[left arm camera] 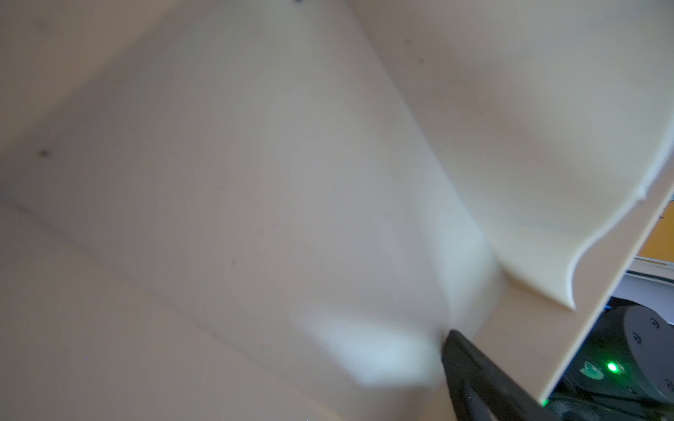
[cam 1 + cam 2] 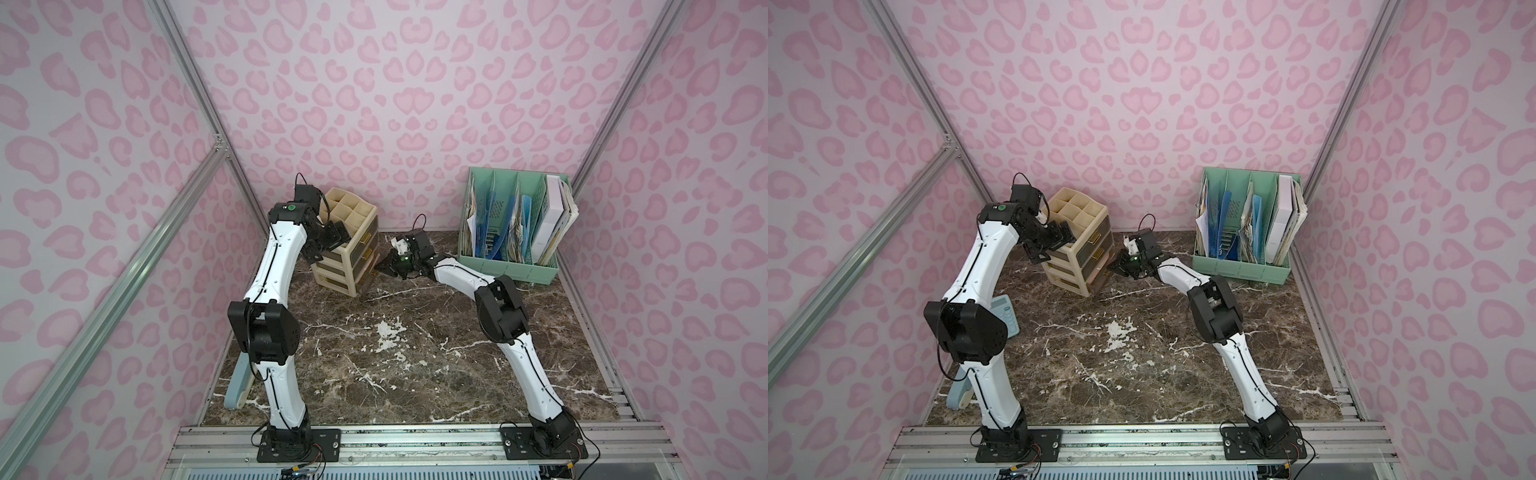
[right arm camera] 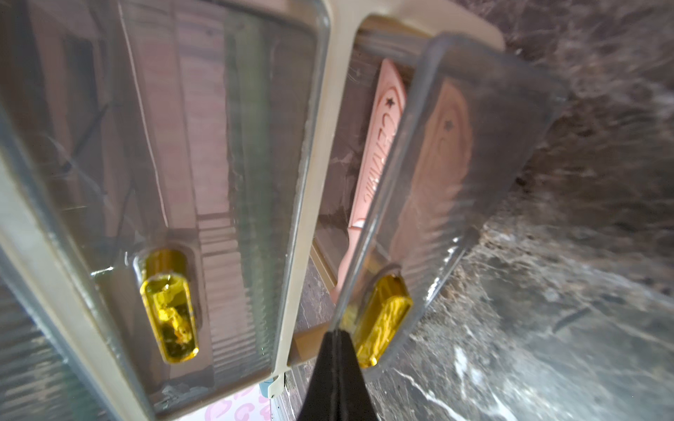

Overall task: Place the fruit knives into the drawer by color
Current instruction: Close the drawer in the storage box.

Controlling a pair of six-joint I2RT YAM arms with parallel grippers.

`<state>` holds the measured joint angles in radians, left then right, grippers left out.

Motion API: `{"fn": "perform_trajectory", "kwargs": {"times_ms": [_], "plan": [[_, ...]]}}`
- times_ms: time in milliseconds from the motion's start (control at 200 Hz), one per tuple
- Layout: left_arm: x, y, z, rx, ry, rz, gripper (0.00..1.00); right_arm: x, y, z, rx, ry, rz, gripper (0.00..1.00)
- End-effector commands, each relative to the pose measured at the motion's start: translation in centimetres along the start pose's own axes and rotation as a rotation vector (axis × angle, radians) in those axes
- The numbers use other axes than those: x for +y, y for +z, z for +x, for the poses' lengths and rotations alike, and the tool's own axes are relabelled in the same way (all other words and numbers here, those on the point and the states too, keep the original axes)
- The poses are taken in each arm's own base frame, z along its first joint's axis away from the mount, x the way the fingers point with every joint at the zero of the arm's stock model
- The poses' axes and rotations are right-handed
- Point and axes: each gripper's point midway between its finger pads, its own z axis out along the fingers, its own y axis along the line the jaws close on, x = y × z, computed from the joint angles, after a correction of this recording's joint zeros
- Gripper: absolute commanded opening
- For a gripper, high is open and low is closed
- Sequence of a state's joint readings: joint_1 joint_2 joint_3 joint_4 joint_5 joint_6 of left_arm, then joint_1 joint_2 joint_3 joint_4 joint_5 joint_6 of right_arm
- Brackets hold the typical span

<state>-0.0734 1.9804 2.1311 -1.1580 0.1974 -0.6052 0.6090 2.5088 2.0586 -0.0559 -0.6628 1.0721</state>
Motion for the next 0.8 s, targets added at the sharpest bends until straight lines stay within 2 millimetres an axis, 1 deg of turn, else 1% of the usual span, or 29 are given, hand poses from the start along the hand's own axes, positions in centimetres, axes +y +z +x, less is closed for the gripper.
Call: {"fn": "perform_trajectory", "kwargs": {"times_ms": [0, 265, 525, 675, 795], "plan": [[0.2, -0.1, 0.5, 0.023, -0.005, 0.002, 0.96, 0.2, 0.4, 0.2, 0.018, 0.004, -0.002, 0.00], [0.4, 0.2, 0.5, 0.033, -0.016, 0.006, 0.96, 0.5, 1.5, -0.3, 0.023, 0.011, -0.015, 0.00], [0.6, 0.4, 0.6, 0.042, -0.021, 0.007, 0.96, 1.6, 2.5, -0.5, 0.037, 0.000, -0.035, 0.00], [0.6, 0.5, 0.7, 0.045, -0.025, 0.009, 0.96, 1.7, 2.1, -0.7, 0.031, -0.011, -0.015, 0.00], [0.6, 0.3, 0.6, 0.041, -0.024, 0.010, 0.96, 1.9, 1.3, -0.8, 0.020, -0.032, 0.017, 0.00]]}}
